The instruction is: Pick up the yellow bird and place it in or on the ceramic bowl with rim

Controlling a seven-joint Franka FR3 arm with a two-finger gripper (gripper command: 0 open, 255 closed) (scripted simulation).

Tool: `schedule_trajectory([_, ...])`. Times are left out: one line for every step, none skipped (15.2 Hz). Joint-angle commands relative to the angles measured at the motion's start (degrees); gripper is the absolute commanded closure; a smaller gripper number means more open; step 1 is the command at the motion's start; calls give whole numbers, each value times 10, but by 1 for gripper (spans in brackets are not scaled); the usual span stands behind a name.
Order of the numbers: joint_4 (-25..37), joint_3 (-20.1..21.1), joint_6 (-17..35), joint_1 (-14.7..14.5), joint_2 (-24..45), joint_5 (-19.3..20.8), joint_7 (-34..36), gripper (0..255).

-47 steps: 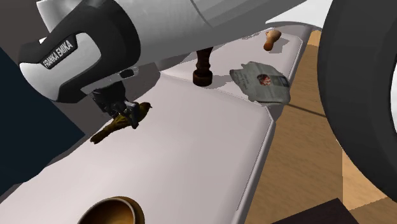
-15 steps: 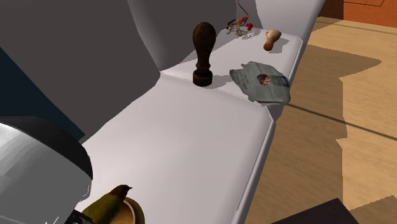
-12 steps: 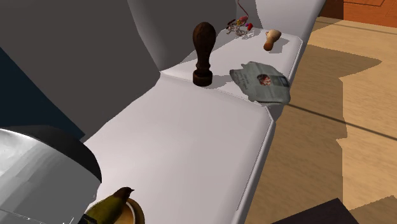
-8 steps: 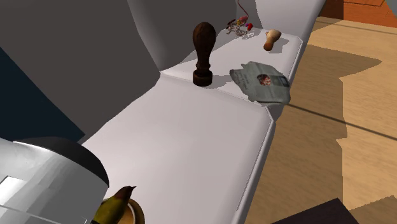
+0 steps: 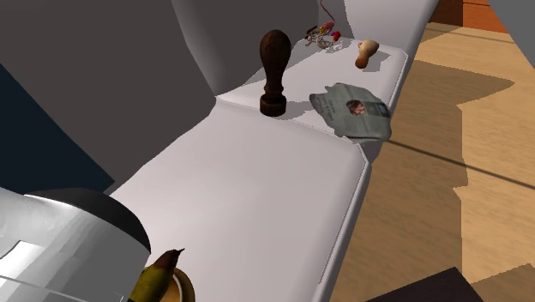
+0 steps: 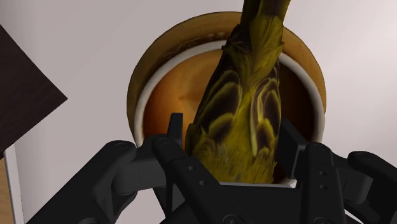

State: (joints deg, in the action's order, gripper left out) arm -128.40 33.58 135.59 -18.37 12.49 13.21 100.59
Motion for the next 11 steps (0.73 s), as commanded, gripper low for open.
schedule_trajectory([0,0,0,0,0,0,0,0])
schedule_trajectory([0,0,0,0,0,0,0,0])
schedule_trajectory([0,0,0,0,0,0,0,0])
schedule_trajectory([0,0,0,0,0,0,0,0])
schedule_trajectory([0,0,0,0,0,0,0,0])
schedule_trajectory([0,0,0,0,0,0,0,0])
schedule_trajectory([5,5,-16,4,-15,-14,-10,0])
schedule_trajectory([10,10,-33,7,-30,-28,-19,0])
schedule_trajectory([16,14,-50,9,-44,-40,-28,0])
schedule_trajectory([22,16,-64,11,-54,-50,-34,0])
schedule_trajectory([22,16,-64,10,-54,-50,-34,0])
